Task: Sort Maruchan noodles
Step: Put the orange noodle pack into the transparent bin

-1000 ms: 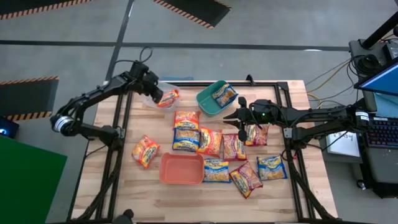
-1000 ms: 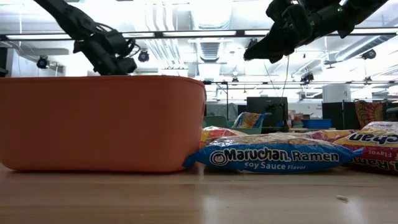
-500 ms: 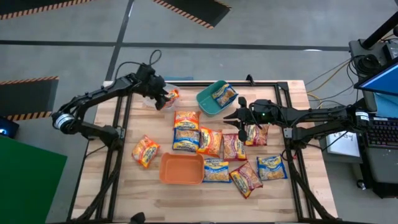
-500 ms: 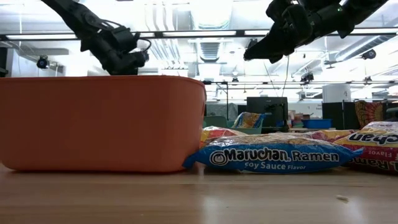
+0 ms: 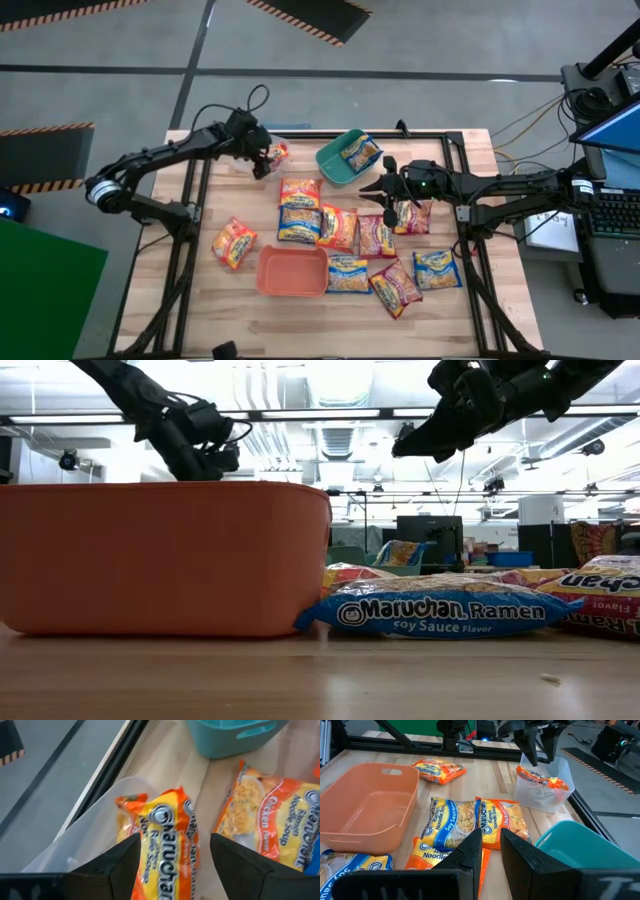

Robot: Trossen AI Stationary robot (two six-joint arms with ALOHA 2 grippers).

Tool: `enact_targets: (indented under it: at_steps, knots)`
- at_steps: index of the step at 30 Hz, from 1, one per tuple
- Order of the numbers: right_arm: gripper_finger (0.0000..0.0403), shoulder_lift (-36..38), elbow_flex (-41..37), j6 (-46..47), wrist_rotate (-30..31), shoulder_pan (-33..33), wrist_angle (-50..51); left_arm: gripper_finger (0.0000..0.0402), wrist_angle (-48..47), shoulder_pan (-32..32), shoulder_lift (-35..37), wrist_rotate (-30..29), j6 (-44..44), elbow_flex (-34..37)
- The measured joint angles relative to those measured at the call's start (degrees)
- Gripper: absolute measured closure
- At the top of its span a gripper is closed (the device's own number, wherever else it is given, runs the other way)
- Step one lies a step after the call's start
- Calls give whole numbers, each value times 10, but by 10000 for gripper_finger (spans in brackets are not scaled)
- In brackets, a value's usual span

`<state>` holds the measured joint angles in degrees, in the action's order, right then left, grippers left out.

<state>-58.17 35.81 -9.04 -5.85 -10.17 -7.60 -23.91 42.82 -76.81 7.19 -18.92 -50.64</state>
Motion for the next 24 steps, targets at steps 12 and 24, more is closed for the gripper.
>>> enact_targets:
  at_steps: [12, 24]
  knots:
    - [344, 0, 0, 2, 0, 0, 0, 186, 31, 0, -46, -4, -4, 23]
    - [344, 0, 0, 2, 0, 0, 1, 196, 48, 0, -103, -50, -4, 23]
